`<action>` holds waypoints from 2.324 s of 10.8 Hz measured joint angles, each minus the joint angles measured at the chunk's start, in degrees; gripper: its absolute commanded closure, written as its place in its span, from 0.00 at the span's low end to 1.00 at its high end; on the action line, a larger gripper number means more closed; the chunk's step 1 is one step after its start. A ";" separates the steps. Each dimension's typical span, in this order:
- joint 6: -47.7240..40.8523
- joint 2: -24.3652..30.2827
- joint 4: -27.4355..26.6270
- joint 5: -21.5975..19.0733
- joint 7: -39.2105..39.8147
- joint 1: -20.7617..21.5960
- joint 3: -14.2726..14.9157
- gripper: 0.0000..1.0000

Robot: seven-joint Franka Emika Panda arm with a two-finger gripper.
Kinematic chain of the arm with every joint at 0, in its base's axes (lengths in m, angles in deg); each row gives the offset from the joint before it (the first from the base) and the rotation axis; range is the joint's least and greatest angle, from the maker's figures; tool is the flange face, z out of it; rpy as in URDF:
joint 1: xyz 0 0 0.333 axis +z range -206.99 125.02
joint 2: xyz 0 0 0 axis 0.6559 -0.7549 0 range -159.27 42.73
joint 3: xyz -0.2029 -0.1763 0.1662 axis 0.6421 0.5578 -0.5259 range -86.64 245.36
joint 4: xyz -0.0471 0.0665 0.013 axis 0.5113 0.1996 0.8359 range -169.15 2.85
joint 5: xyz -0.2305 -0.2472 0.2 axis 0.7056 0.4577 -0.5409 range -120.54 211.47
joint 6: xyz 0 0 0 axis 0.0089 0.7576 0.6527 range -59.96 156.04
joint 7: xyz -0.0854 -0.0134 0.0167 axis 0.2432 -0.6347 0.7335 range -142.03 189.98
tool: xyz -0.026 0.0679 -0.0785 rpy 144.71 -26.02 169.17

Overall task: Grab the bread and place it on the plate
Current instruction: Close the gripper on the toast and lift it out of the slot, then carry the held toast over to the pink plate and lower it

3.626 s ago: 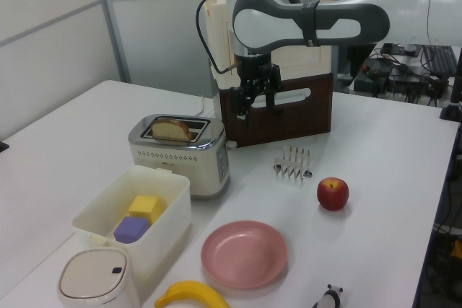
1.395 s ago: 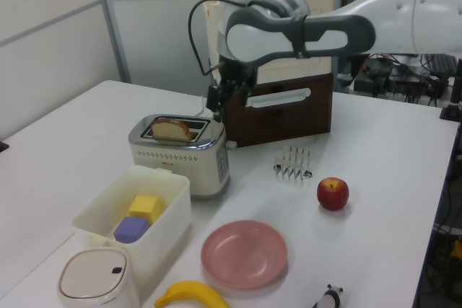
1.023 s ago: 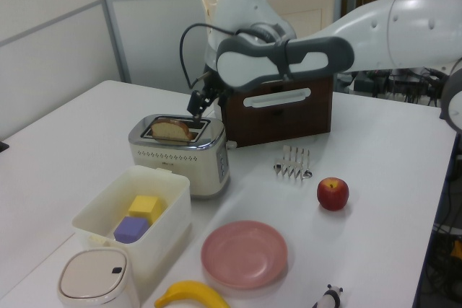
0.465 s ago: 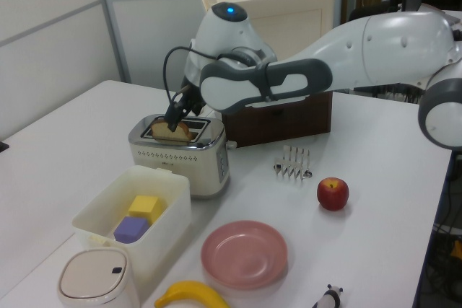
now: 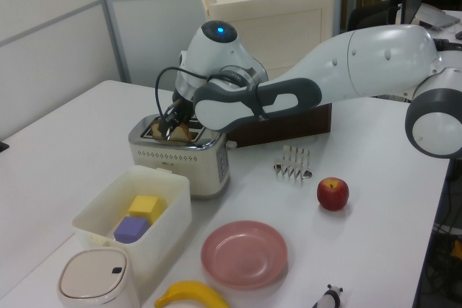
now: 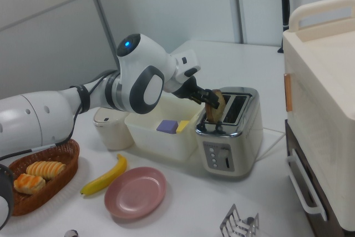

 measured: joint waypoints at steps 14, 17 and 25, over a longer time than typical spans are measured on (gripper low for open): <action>-9.79 14.44 3.17 -2.11 -1.70 -0.70 0.52 1.00; -23.15 19.83 -1.17 -9.37 0.35 -0.76 0.28 1.00; -35.55 23.96 -19.54 -20.79 5.79 0.72 0.06 1.00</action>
